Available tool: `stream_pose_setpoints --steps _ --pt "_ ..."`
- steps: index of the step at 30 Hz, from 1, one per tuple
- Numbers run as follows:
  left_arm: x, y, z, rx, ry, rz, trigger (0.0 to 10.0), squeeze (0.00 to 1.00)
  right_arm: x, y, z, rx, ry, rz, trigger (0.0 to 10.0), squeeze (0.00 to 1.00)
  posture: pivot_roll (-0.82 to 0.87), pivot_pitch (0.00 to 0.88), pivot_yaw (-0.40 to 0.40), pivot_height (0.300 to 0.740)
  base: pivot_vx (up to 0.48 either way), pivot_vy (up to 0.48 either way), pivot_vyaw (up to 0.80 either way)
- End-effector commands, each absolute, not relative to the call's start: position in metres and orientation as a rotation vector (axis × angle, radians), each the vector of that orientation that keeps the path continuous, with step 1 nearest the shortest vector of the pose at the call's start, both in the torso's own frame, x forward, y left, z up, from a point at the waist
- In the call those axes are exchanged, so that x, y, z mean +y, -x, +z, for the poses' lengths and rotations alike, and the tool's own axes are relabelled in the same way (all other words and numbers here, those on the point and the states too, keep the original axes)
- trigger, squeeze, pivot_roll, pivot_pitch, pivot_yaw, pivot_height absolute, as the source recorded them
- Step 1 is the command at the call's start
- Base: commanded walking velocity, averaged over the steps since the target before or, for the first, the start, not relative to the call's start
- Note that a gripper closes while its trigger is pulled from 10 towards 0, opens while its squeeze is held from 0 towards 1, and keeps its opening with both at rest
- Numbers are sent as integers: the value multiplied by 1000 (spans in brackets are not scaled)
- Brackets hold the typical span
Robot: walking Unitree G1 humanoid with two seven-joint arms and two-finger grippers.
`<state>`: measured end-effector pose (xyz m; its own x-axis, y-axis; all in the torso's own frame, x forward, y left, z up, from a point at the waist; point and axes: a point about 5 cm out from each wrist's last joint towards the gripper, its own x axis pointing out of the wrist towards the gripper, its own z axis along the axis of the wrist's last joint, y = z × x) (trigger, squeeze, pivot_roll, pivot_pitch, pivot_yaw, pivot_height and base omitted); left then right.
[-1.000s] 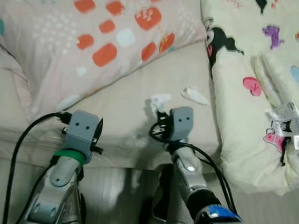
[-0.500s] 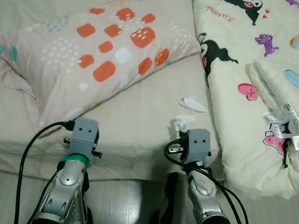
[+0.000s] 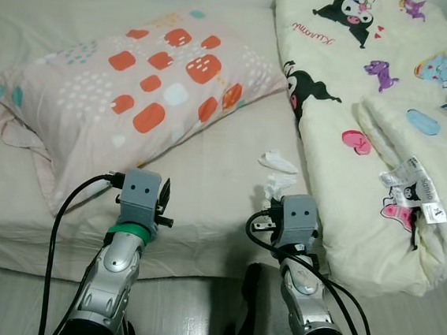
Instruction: Clean up the room
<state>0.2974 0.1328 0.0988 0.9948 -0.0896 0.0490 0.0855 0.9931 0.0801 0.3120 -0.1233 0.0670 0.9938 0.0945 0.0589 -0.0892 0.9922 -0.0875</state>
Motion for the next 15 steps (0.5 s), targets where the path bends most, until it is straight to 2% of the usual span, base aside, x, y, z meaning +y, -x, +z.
stream_pose_setpoints --steps 1,15 --pt "133 -293 91 -35 -66 -84 10000 0 -121 -308 62 -37 88 105 10000 0 20 106 -44 593 0 0 0" --pt "131 -293 90 -50 -66 -100 10000 0 -115 -307 62 -34 86 124 10000 0 22 91 -50 643 0 0 0"
